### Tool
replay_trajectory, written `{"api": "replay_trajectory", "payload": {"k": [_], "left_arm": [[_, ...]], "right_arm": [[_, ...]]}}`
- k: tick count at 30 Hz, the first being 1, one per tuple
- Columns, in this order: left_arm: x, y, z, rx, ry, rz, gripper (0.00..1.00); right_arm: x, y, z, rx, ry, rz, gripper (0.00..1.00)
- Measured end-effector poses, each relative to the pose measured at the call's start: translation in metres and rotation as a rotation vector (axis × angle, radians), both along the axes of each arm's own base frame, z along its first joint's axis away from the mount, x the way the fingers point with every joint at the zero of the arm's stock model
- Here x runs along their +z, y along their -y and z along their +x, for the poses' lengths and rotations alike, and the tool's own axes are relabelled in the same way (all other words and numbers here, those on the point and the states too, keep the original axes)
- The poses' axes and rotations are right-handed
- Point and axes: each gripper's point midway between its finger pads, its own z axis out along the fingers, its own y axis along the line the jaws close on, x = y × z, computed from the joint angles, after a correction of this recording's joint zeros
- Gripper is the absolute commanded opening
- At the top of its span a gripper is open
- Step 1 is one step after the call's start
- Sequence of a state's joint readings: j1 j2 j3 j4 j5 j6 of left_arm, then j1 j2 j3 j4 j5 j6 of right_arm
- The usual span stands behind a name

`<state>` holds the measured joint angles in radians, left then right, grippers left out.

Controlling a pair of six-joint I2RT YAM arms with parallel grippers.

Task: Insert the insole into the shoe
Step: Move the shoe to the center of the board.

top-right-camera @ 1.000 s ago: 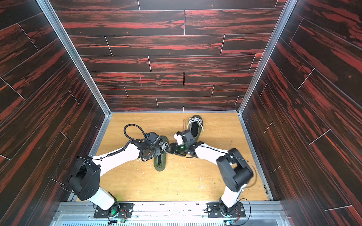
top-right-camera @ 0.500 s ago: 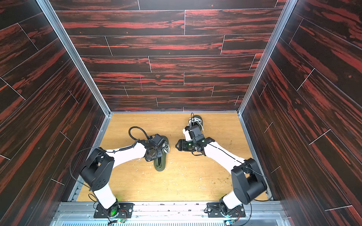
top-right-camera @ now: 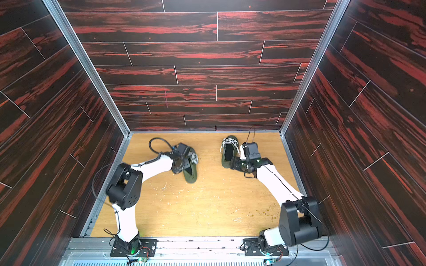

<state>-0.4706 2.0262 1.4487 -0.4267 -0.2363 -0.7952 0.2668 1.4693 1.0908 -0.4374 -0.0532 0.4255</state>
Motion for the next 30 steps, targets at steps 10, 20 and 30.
{"api": "replay_trajectory", "payload": {"k": [10,20,30], "left_arm": [[-0.003,0.017,0.070,-0.180,0.007,0.010,0.10],[-0.005,0.022,0.080,-0.240,-0.011,-0.020,0.11],[-0.004,0.026,0.085,-0.250,-0.010,-0.041,0.10]], "right_arm": [[-0.016,0.004,0.100,-0.036,0.033,-0.066,0.61],[-0.062,0.007,0.168,-0.045,-0.014,-0.182,0.36],[-0.090,-0.001,0.169,0.061,0.010,-0.213,0.13]]}}
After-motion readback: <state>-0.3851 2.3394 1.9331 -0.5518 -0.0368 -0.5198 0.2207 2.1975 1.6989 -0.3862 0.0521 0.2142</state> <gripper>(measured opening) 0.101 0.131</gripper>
